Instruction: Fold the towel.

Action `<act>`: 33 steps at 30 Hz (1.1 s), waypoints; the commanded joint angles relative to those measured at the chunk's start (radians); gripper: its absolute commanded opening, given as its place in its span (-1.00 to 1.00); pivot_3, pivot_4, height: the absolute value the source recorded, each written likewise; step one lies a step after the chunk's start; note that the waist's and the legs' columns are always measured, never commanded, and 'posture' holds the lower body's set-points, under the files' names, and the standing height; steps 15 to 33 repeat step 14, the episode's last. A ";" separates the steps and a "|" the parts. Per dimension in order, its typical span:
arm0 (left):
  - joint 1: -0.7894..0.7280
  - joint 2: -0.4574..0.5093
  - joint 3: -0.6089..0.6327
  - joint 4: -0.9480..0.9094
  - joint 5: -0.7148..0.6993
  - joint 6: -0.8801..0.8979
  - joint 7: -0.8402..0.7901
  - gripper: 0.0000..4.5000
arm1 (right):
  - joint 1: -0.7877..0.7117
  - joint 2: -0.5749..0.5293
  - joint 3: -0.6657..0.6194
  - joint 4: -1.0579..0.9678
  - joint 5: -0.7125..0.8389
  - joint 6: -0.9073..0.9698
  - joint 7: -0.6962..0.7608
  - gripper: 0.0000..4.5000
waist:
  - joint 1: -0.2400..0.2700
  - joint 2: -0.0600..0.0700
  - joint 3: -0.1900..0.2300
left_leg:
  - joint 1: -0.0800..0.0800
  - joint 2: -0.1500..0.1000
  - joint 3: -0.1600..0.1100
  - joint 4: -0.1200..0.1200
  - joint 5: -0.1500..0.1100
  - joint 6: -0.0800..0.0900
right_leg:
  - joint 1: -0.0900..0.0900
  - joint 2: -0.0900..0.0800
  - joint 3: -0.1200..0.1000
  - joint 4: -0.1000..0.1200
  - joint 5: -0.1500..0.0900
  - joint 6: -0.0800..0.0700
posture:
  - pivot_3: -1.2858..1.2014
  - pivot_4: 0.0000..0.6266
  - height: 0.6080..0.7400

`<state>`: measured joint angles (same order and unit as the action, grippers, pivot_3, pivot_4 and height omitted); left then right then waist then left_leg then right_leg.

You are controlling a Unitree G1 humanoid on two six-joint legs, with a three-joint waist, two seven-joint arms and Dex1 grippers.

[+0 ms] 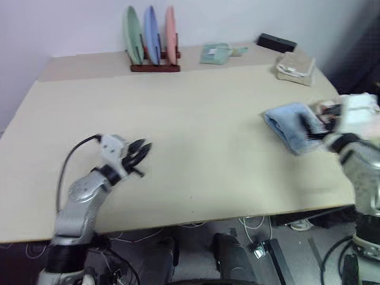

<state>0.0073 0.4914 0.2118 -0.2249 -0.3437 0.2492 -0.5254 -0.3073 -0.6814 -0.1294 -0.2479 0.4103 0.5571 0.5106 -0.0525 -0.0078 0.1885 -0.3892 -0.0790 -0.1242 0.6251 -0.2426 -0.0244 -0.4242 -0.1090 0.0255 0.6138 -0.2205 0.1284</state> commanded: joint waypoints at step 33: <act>0.134 -0.055 0.031 -0.174 -0.011 -0.015 0.046 -0.52 | -0.136 0.048 0.107 0.231 -0.109 -0.202 0.189 0.98 | 0.064 -0.001 0.001 | -0.004 -0.008 0.000 0.005 0.000 -0.001 | 0.000 -0.009 -0.001 -0.001 0.001 0.001 | 0.03 -0.52 1.00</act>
